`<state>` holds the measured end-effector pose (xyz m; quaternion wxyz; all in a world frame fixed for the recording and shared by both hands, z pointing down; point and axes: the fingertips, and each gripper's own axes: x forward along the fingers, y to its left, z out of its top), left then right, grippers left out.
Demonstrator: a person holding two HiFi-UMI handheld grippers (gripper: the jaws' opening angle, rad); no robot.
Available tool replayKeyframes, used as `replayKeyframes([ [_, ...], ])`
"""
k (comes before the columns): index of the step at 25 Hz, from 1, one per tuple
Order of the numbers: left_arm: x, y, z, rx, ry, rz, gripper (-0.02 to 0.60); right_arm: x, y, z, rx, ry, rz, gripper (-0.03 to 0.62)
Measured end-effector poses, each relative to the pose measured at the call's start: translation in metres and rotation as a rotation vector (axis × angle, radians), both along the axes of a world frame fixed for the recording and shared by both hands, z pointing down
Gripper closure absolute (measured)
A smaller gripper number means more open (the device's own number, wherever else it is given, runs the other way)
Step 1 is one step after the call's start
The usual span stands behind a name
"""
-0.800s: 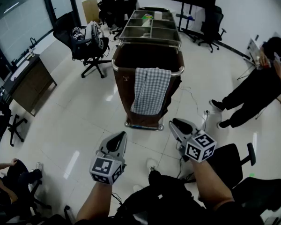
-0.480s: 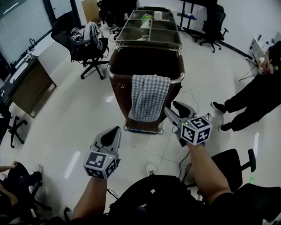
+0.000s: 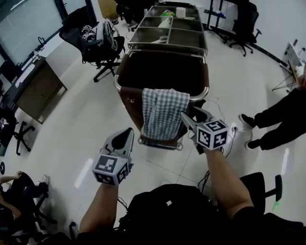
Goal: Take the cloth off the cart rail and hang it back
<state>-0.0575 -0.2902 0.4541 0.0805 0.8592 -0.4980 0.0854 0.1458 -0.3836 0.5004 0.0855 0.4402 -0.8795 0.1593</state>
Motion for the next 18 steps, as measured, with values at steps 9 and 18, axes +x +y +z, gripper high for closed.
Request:
replayKeyframes([
  [9, 0.015, -0.017, -0.001, -0.005, -0.035, 0.019, 0.581, -0.027, -0.024, 0.015, -0.046, -0.069, -0.089, 0.362],
  [18, 0.004, 0.003, 0.000, -0.017, -0.049, 0.059, 0.581, -0.051, -0.007, 0.005, -0.035, -0.087, -0.117, 0.453],
])
